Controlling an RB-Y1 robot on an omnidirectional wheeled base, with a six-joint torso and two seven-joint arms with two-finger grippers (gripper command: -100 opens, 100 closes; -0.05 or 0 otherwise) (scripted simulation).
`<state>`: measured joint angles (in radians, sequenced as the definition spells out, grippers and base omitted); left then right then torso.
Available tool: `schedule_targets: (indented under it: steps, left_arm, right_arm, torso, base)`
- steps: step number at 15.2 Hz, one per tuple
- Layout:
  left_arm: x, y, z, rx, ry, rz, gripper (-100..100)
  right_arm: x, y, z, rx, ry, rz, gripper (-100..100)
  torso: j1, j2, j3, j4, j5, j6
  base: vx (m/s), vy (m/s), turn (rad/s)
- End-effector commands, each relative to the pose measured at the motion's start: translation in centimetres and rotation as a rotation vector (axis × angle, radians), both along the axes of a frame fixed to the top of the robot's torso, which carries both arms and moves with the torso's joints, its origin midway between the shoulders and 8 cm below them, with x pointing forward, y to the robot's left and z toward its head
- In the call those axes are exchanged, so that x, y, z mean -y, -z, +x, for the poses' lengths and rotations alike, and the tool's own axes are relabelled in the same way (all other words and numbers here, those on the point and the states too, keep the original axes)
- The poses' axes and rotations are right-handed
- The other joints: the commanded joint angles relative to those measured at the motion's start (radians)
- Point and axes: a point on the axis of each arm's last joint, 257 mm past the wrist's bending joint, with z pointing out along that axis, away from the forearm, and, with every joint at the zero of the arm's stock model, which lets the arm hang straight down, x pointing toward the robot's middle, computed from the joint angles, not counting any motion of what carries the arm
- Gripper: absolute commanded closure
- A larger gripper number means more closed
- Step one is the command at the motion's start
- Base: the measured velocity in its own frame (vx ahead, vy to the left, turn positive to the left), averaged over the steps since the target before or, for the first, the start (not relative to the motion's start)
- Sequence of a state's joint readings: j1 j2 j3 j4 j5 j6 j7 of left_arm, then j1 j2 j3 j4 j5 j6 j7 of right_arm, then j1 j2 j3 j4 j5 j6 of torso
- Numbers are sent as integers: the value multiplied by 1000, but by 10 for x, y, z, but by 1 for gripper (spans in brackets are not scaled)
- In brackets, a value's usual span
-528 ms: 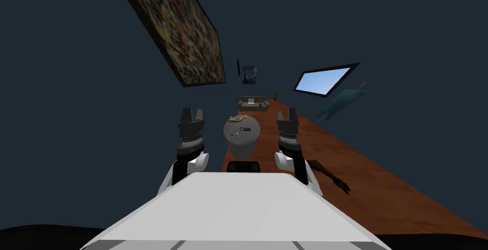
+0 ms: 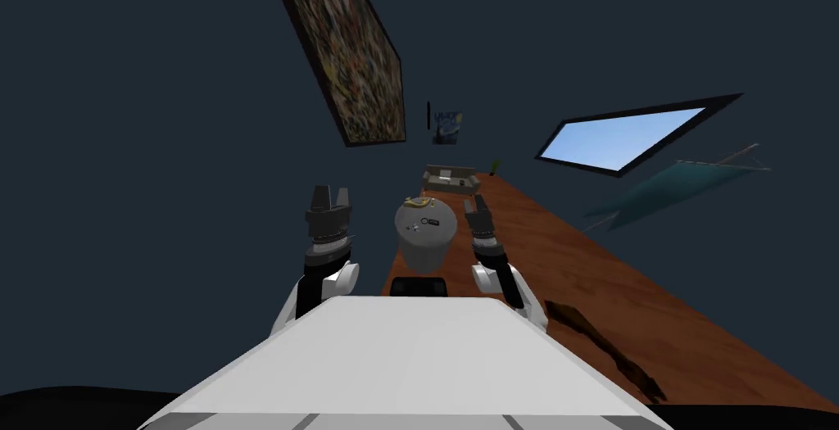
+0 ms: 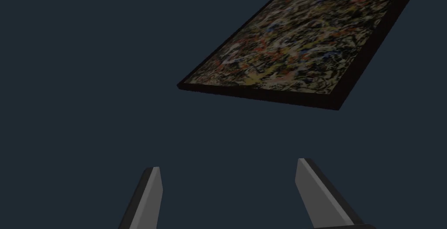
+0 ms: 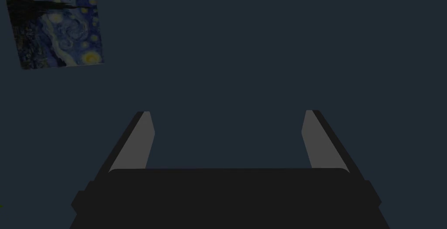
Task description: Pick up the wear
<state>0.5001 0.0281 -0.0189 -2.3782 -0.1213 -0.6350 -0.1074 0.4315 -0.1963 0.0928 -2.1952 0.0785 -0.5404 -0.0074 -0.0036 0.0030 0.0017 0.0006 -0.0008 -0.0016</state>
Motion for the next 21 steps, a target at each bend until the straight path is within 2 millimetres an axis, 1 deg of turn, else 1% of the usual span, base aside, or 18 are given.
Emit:
schedule_targets:
  steps: [1, 2, 3, 4, 5, 6, 8, 10, 11, 12, 13, 14, 15, 16, 17, 19, 20, 21]
  left_arm:
    - [0, 0, 0, 0, 0, 0, 0]
    - [0, 0, 0, 0, 0, 0, 0]
    - [0, 0, 0, 0, 0, 0, 0]
    - [0, 0, 0, 0, 0, 0, 0]
    - [0, 0, 0, 0, 0, 0, 0]
    - [0, 0, 0, 0, 0, 0, 0]
    - [0, 0, 0, 0, 0, 0, 0]
    - [0, 0, 0, 0, 0, 0, 0]
    - [0, 0, 0, 0, 0, 0, 0]
    - [0, 0, 0, 0, 0, 0, 0]
    - [0, 0, 0, 0, 0, 0, 0]
    - [0, 0, 0, 0, 0, 0, 0]
    - [0, 0, 0, 0, 0, 0, 0]
    - [0, 0, 0, 0, 0, 0, 0]
    - [0, 0, 0, 0, 0, 0, 0]
    - [0, 0, 0, 0, 0, 0, 0]
    - [0, 0, 0, 0, 0, 0, 0]
    - [0, 0, 0, 0, 0, 0, 0]
  right_arm:
    - [-8, 18, 6, -38, -29, -29, -100]
    - [-14, 32, 10, -68, -54, -47, -100]
    - [-13, 36, 11, -77, -56, -56, -100]
    - [-19, 50, 15, -106, -82, -74, -100]
    - [-18, 56, 16, -118, -83, -84, -100]
    - [-23, 71, 20, -150, -108, -104, -100]
    - [-27, 89, 23, -187, -135, -131, -100]
    - [-24, 100, 25, -211, -133, -149, -100]
    - [-28, 115, 26, -240, -161, -175, -100]
    - [-25, 125, 27, -261, -157, -185, -100]
    - [-25, 125, 27, -262, -156, -185, -100]
    - [-27, 143, 28, -298, -181, -215, -100]
    - [-24, 151, 29, -316, -177, -223, -100]
    - [-24, 151, 29, -316, -177, -223, -100]
    - [-24, 169, 29, -353, -201, -255, -100]
    - [-20, 178, 29, -371, -196, -263, -100]
    - [-19, 196, 28, -408, -219, -301, -100]
    - [-14, 206, 29, -429, -211, -306, -100]
  torso:
    - [0, 0, 0, 0, 0, 0]
    - [0, 0, 0, 0, 0, 1]
    - [0, 0, 0, 0, 0, 1]
    - [0, 0, 0, 0, 0, 1]
    - [0, 0, 0, 0, 0, 1]
    - [0, -1, 0, 0, 0, 1]
    - [0, -1, 0, 0, 0, 1]
    - [0, -1, 0, 0, 0, 1]
    - [0, -1, -1, 0, 0, 2]
    - [0, -1, -1, 0, 0, 1]
    - [0, -2, -1, 0, 0, 1]
    - [0, -2, -1, 0, 0, 1]
    - [0, -2, -1, 0, 0, 0]
    - [0, -2, -1, 0, 0, 1]
    - [0, -3, -1, -1, 0, 2]
    - [0, -2, -1, 0, 0, 1]
    - [0, -2, -1, 0, 0, 2]
    - [0, -3, -1, 0, 0, 0]
  base:
    - [-47, -43, 353]
    - [-50, -34, 325]
    - [-48, -33, 245]
    - [-46, -34, 358]
    - [-39, -33, 317]
    - [-42, -28, 446]
    - [-44, -34, 358]
    - [-39, -33, 228]
    - [-32, -17, 263]
    - [-32, -19, 381]
    - [-22, -21, 175]
    - [-29, -18, 318]
    - [-31, -23, 356]
    - [-20, -24, 148]
    - [-27, -24, 354]
    - [-30, -27, 290]
    - [-28, -25, 344]
    - [-30, -31, 437]
